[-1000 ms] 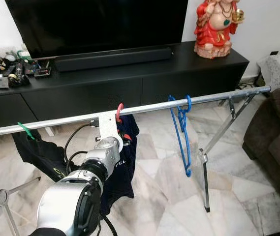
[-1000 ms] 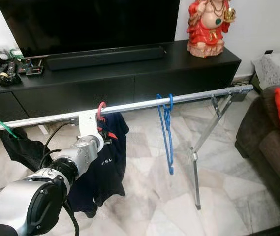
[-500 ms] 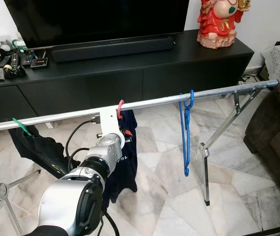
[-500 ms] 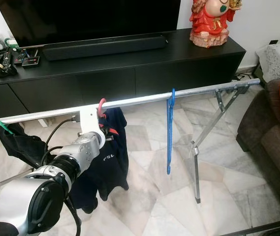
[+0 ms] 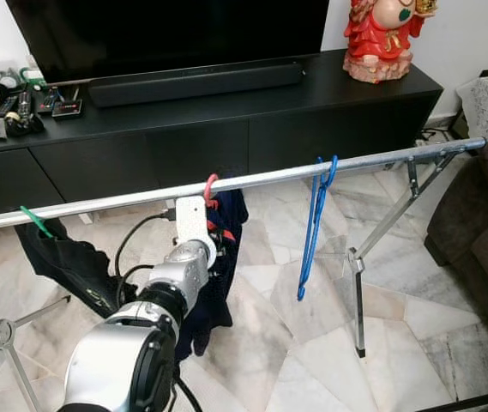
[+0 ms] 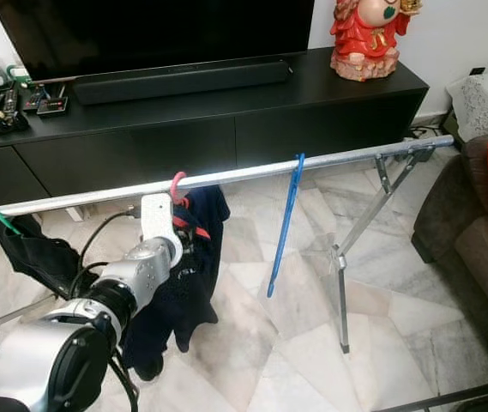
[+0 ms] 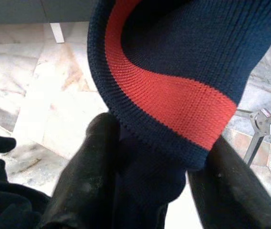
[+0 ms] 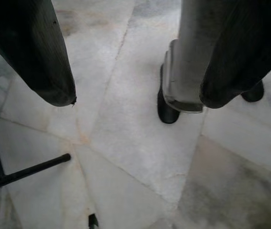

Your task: Hang hanger

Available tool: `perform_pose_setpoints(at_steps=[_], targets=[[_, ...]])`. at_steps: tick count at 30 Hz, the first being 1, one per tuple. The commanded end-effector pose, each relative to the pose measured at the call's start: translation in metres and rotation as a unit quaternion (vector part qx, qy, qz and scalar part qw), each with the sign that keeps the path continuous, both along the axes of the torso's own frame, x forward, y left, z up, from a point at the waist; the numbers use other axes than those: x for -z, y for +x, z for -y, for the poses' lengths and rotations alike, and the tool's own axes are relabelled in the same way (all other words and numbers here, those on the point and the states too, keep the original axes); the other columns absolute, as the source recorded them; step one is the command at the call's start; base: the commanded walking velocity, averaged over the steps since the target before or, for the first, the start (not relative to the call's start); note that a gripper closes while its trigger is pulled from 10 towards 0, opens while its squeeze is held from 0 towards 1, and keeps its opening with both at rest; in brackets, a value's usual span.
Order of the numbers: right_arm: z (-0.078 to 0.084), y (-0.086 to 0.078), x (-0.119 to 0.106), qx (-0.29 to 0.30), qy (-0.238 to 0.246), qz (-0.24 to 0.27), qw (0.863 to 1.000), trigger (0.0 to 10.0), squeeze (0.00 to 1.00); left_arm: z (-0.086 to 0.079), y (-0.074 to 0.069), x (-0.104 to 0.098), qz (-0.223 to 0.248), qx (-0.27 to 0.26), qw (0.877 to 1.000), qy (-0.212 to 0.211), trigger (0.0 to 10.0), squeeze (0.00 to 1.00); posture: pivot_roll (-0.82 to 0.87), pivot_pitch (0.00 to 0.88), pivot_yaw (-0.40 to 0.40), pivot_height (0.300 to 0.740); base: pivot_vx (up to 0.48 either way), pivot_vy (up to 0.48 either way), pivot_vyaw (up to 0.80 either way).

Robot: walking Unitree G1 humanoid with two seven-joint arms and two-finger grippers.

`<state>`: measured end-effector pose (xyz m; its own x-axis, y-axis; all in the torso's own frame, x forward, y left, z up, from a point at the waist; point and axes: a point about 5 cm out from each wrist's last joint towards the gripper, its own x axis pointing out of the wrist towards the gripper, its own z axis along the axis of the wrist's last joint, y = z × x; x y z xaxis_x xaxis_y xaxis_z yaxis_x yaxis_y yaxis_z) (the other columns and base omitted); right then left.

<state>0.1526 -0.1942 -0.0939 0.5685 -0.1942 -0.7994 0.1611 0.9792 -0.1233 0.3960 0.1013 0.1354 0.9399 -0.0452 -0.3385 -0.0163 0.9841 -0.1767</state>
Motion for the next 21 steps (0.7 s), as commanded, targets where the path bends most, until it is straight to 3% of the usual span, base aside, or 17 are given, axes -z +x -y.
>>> perform_pose_setpoints(at_steps=[1,11,21], targets=[[-0.002,-0.013,0.006,0.010,0.007,-0.024,1.000,10.0,0.00,0.000,-0.001,0.002,0.005,0.011,1.000,0.014,10.0,1.00,0.02,0.145,0.042,0.740,0.000,0.000,0.00],[-0.002,-0.001,0.002,0.014,0.008,-0.012,1.000,10.0,0.00,-0.004,0.000,-0.005,0.039,0.030,0.999,0.025,10.0,1.00,0.02,0.126,0.040,0.740,0.000,0.000,0.00],[-0.002,0.015,-0.004,0.015,0.008,0.003,1.000,10.0,0.00,-0.026,-0.012,-0.005,0.092,0.033,0.994,0.056,10.0,1.00,0.03,0.091,0.038,0.740,0.000,0.000,0.00]])
